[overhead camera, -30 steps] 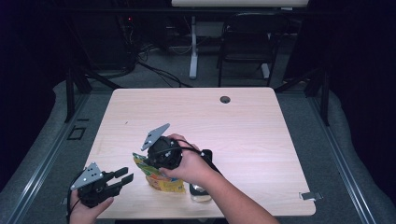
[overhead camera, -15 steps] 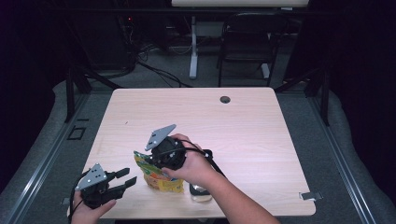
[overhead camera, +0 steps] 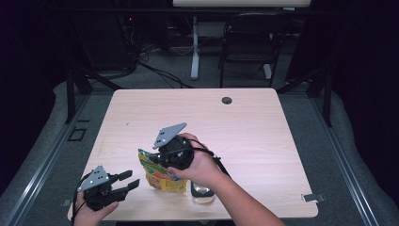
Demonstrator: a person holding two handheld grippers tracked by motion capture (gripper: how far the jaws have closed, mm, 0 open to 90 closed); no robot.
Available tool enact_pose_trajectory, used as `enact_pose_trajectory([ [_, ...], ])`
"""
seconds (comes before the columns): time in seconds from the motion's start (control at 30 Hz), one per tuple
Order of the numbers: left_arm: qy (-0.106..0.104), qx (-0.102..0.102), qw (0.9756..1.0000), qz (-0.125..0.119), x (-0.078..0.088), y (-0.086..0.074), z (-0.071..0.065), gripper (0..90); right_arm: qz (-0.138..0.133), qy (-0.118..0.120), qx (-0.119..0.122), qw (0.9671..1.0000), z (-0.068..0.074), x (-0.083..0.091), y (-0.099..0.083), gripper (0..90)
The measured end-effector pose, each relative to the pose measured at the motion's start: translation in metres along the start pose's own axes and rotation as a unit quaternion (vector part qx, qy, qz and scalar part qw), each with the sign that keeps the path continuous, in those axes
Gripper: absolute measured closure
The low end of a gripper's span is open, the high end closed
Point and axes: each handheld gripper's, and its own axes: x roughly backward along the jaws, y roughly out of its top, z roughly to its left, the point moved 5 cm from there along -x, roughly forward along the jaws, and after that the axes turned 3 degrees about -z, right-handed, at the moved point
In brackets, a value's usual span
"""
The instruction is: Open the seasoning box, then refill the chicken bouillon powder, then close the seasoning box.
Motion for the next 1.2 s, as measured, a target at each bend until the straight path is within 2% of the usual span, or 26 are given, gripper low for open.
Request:
enact_pose_trajectory([
  [0.37, -0.012, 0.000, 0.9999, 0.012, -0.008, -0.004, -0.006, 49.9, -0.017, -0.007, -0.005, 0.9998, -0.003, 0.009, 0.003, 90.0],
  [0.57, -0.032, -0.001, 0.9995, 0.006, -0.015, -0.006, -0.011, 48.6, -0.021, -0.004, -0.009, 0.9997, -0.004, 0.012, 0.004, 90.0],
  [0.73, -0.035, -0.005, 0.9992, 0.021, -0.019, -0.011, -0.014, 47.6, -0.027, -0.006, -0.006, 0.9996, -0.004, 0.016, 0.007, 90.0],
  [1.2, -0.052, 0.002, 0.9984, 0.020, -0.029, -0.013, -0.019, 45.7, -0.049, -0.009, -0.004, 0.9988, -0.003, 0.035, 0.016, 90.0],
])
